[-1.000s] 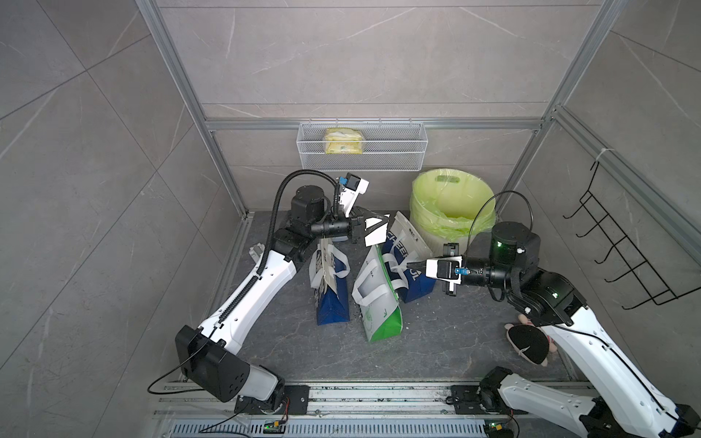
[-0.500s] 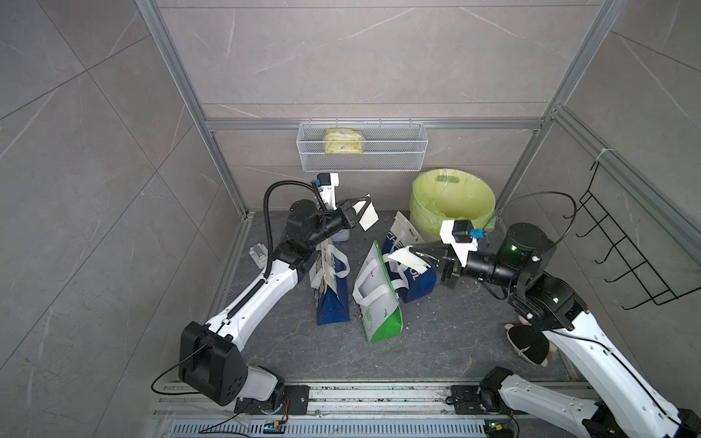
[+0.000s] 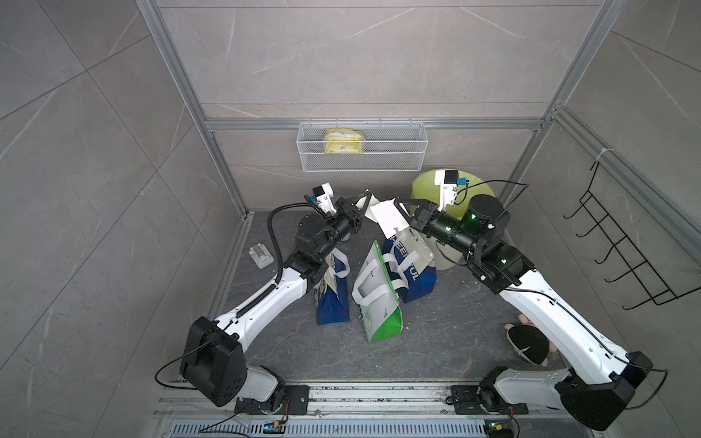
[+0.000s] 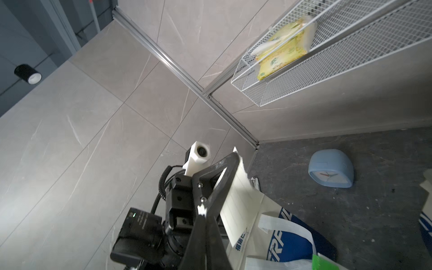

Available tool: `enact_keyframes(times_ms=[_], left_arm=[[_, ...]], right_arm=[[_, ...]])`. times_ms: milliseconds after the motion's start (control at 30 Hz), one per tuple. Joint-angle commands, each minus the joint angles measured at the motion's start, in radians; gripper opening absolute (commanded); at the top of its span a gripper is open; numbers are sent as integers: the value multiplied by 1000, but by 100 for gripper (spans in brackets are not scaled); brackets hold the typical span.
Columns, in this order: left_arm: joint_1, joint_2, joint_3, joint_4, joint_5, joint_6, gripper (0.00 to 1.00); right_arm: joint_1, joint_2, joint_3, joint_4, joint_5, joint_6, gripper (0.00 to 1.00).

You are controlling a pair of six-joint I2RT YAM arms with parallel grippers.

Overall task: Shred takeout receipts and throw away
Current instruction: Shred the takeout receipt.

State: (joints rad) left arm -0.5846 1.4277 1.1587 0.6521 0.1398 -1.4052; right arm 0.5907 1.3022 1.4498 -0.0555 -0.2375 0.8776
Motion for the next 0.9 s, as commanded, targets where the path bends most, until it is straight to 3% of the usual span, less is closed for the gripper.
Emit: enact_keyframes(times_ms=[0,333,867], left_arm=[[-4,-30,-8,70,-42,-78,2],[-18,-23,-22,98,-60,-103,5],[-35,18,-9,128,-53,-147,12]], right_arm=[[-2,14,58,-20,94,135,0],[-5,52,128,-205,108,213,0],[-4,91,144,-234,71,241,0]])
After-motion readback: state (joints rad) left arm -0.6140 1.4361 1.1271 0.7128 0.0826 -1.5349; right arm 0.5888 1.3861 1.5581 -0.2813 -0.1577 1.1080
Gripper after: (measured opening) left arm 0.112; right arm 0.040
